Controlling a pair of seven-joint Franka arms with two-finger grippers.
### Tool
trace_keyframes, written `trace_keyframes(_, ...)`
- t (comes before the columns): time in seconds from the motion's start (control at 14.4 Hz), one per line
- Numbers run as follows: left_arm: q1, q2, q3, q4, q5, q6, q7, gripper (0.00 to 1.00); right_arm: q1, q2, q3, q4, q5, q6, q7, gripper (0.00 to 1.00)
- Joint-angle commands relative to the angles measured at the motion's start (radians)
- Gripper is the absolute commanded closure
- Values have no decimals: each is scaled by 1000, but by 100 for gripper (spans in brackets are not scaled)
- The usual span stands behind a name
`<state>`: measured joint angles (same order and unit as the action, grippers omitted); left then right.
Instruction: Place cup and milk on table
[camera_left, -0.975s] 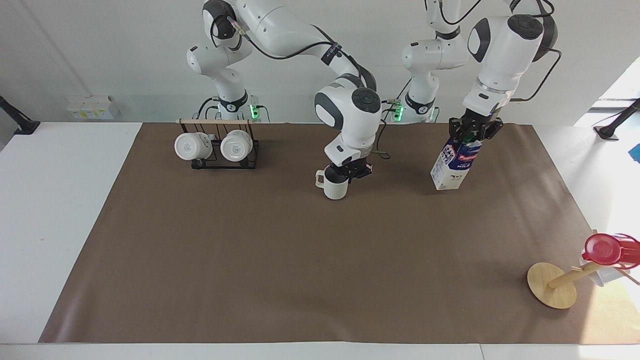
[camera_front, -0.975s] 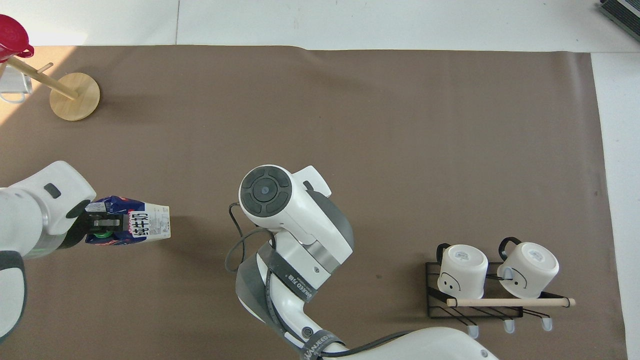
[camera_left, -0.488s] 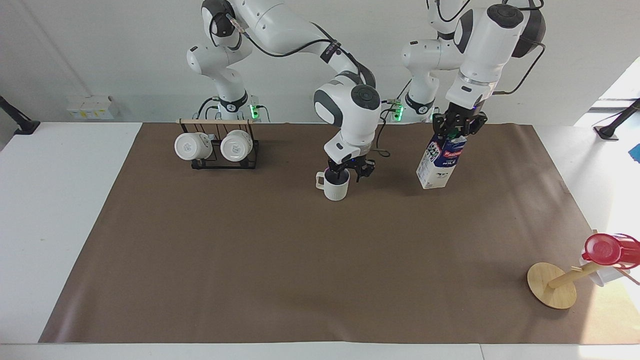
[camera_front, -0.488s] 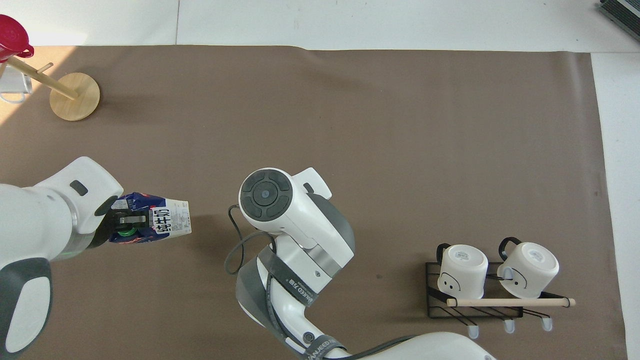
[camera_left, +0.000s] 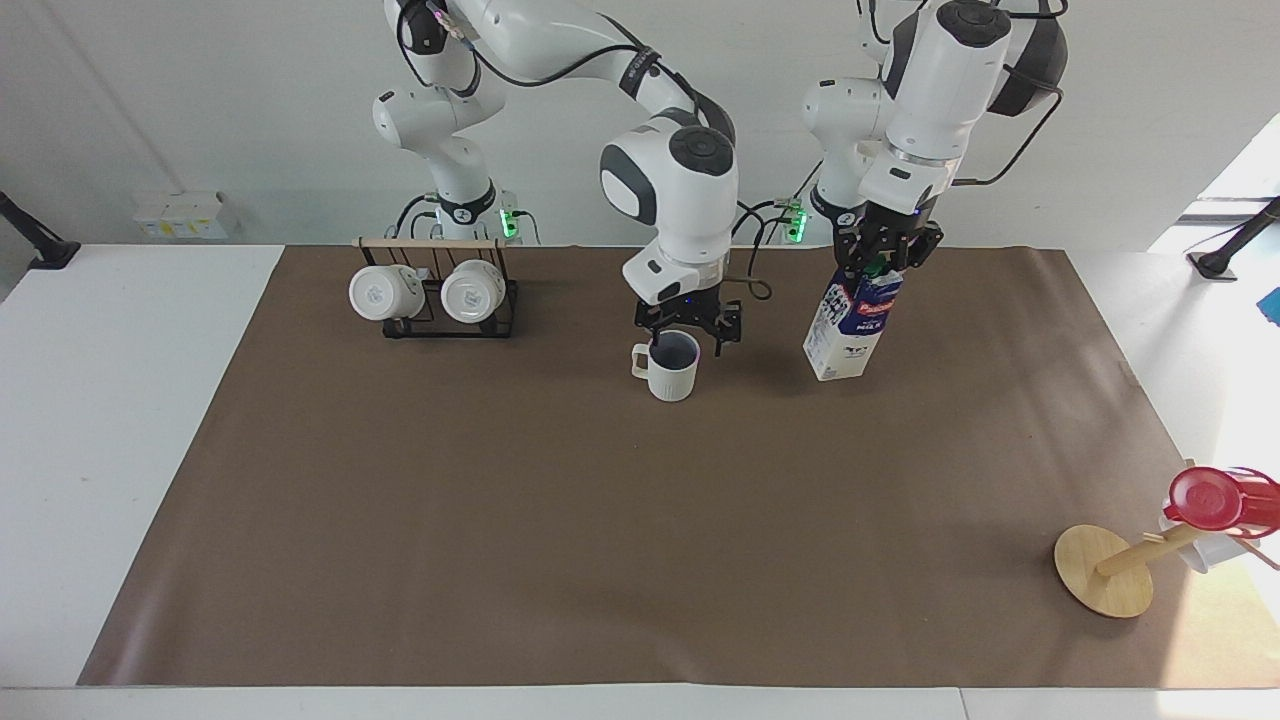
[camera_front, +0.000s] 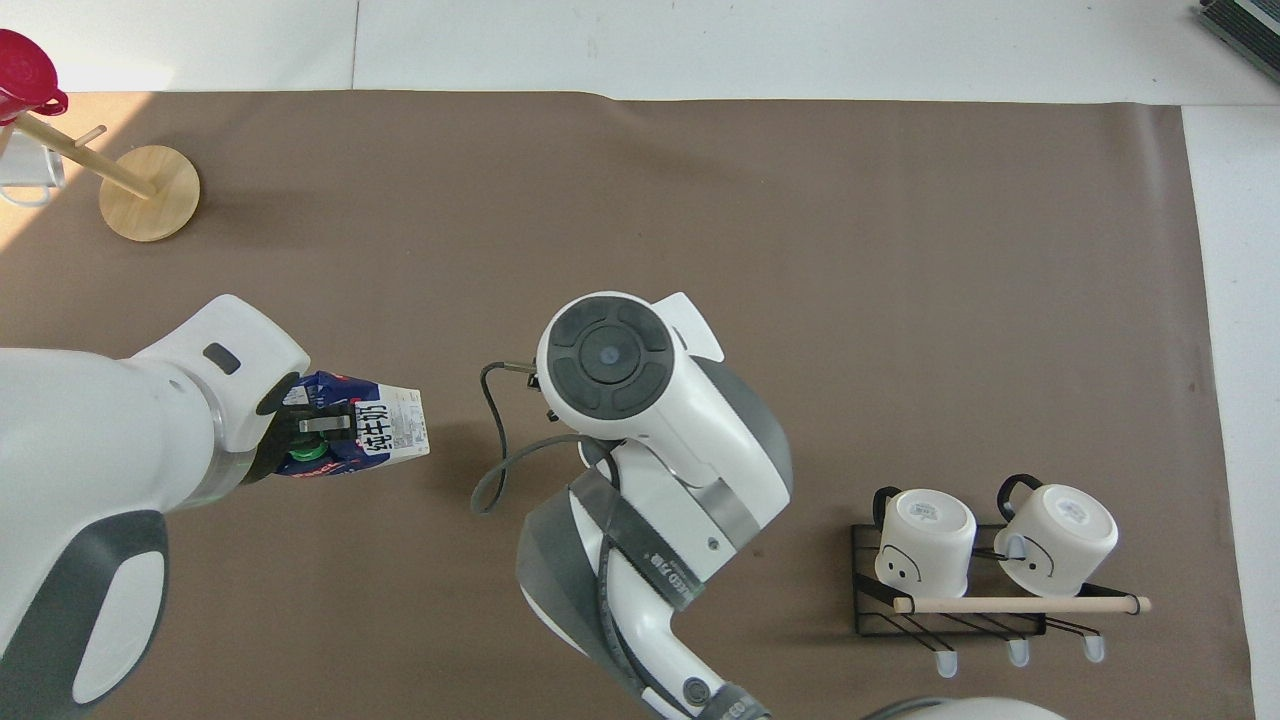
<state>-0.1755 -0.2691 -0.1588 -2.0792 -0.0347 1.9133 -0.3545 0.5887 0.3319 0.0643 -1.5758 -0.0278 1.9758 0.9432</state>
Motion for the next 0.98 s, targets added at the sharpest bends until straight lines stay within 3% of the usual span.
trace_keyframes(0.0,-45,25,15,48,-10,-30,-52,53,-94,-126,9,-85,-6,-2,-18,0)
trace_keyframes(0.35,-136,48,15,73,-31,-29,-129,54,-268,-240,8,-86,-6,-40,-185,0)
trace_keyframes(0.63,-203,85,15,62,-28,-14,-167,56,-398,-330,8,-79,-4,-204,-395,0)
trace_keyframes(0.91,-248,140,15,51,-21,44,-240,56,-495,-341,2,-11,-6,-310,-581,0)
